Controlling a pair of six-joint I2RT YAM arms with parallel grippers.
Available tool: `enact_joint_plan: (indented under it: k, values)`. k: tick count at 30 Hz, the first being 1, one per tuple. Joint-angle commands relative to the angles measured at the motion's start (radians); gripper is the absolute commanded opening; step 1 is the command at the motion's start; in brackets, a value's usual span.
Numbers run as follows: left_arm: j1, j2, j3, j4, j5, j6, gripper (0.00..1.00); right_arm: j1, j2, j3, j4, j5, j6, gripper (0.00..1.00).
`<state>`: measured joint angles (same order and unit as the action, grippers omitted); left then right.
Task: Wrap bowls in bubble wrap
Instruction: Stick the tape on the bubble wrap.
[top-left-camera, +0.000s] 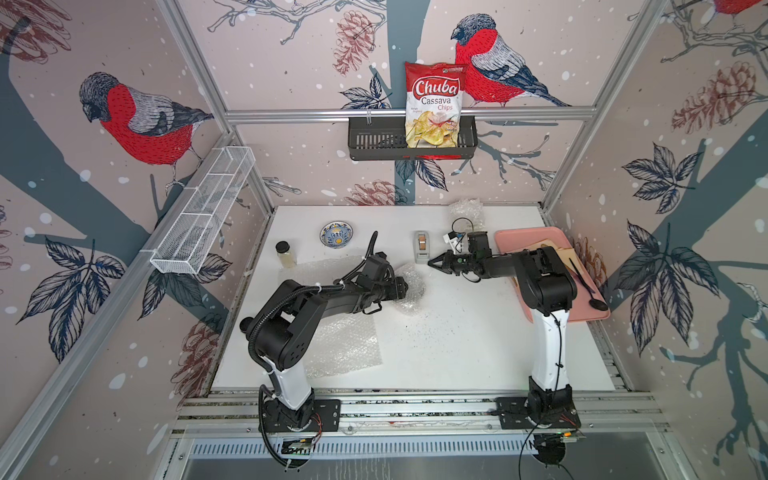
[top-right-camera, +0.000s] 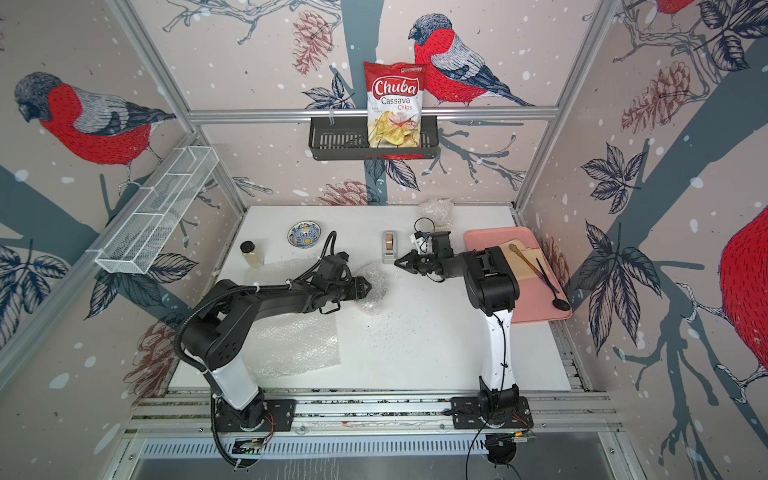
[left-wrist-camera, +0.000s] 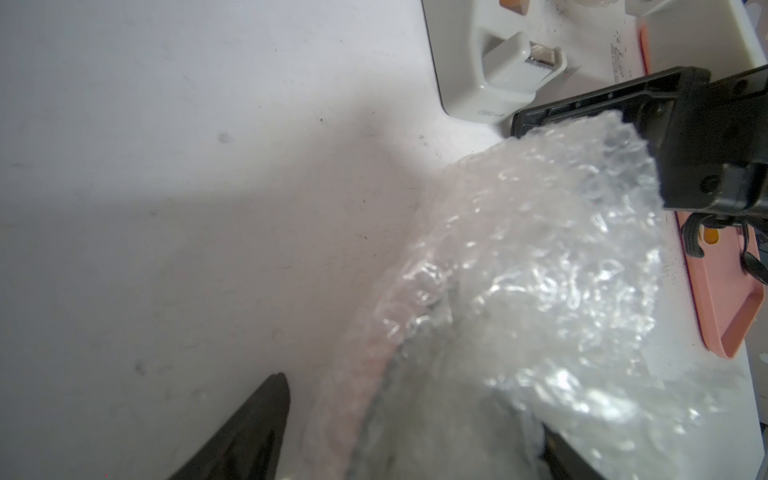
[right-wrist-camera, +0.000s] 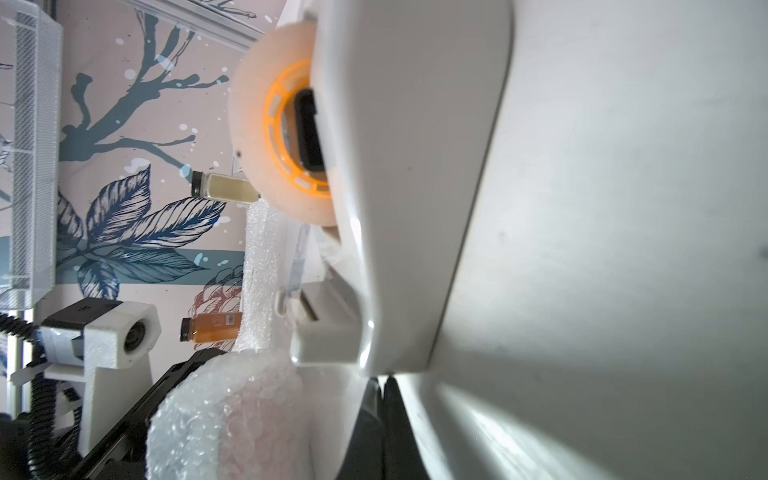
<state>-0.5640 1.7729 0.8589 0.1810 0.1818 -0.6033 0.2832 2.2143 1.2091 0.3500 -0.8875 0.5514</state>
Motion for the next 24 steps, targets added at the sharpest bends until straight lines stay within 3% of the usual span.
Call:
enact_joint_plan:
  k: [1, 13, 24]
  values:
    - [-0.002, 0.004, -0.007, -0.085, -0.009, -0.014, 0.77, 0.002, -0.043, -0.017, -0.06, 0.025, -0.03, 0.01]
    - [-0.02, 0.044, 0.043, -0.087, -0.005, -0.007, 0.77, 0.022, -0.348, -0.114, -0.255, 0.032, -0.143, 0.03]
    - [-0.021, 0.053, 0.057, -0.081, 0.001, -0.001, 0.77, 0.174, -0.536, -0.154, -0.263, 0.084, -0.063, 0.05]
